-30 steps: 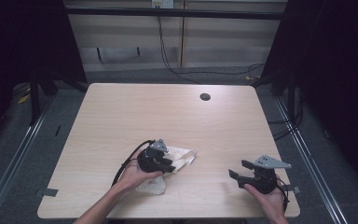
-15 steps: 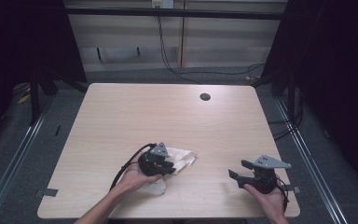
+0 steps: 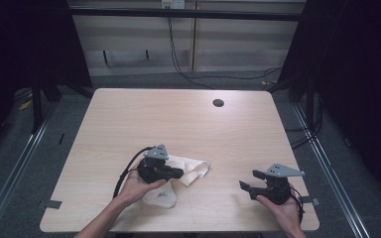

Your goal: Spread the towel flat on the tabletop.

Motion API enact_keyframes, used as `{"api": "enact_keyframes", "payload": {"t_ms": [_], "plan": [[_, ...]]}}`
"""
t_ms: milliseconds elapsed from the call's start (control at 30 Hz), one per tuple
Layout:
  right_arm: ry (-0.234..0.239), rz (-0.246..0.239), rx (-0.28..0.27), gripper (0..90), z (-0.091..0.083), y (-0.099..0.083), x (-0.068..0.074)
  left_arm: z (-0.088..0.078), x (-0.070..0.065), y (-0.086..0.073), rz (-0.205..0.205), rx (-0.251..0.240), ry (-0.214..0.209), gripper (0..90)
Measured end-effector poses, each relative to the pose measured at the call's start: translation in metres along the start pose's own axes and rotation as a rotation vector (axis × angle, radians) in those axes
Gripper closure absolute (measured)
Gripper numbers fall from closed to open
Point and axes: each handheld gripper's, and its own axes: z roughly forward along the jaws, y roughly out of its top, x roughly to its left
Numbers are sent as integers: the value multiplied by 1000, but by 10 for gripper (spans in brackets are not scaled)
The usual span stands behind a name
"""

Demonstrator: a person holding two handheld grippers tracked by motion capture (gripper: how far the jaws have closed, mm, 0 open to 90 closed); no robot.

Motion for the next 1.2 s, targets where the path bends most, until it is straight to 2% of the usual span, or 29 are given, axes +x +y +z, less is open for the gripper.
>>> {"api": "enact_keyframes", "payload": {"t_ms": [33, 100, 167, 233, 300, 333, 367, 400, 433, 467, 500, 567, 633, 700, 800, 833, 900, 1000, 1067, 1100, 1200], "plan": [[20, 0, 7, 306, 0, 2, 0, 0, 0, 0, 0, 0, 0, 861], [28, -11, 2, 308, 0, 7, 1, -13, 6, -2, -21, -23, 39, 862], [37, -6, -6, 321, 0, 13, 2, -21, 9, -4, -43, -43, 52, 863], [55, -12, -9, 331, 4, 18, 4, -29, 11, -7, -53, -54, 74, 863], [93, -10, -23, 309, 10, 22, 5, -36, 13, -10, -62, -62, 92, 863], [93, -10, -23, 309, 10, 22, 5, -36, 13, -10, -62, -62, 92, 863], [119, -29, -14, 309, 17, 28, 8, -42, 16, -14, -68, -63, 106, 863], [119, -29, -14, 309, 17, 28, 8, -42, 16, -14, -68, -63, 106, 863], [129, -51, -9, 335, 25, 35, 12, -48, 19, -17, -78, -61, 124, 863], [140, -59, -8, 355, 28, 38, 13, -48, 19, -17, -78, -61, 124, 863], [140, -59, -8, 355, 28, 38, 13, -51, 21, -19, -87, -63, 129, 863], [170, -89, -23, 361, 40, 49, 18, -58, 24, -23, -112, -83, 150, 863], [181, -101, -23, 382, 49, 56, 20, -60, 26, -25, -110, -77, 165, 863], [179, -99, 2, 370, 59, 63, 20, -63, 28, -27, -115, -75, 171, 862], [197, -94, 6, 450, 72, 70, 18, -67, 30, -31, -124, -79, 178, 863], [207, -93, 9, 454, 77, 71, 18, -69, 32, -36, -134, -79, 181, 862], [229, -86, 25, 465, 86, 72, 18, -69, 34, -42, -150, -86, 189, 862], [231, -86, 43, 477, 102, 70, 17, -68, 38, -45, -166, -88, 187, 862], [245, -75, 40, 495, 105, 70, 17, -67, 39, -47, -171, -86, 192, 862], [256, -84, 45, 509, 112, 69, 16, -66, 39, -48, -177, -87, 185, 862], [290, -91, 59, 528, 118, 66, 18, -65, 39, -51, -177, -76, 188, 861]]}}
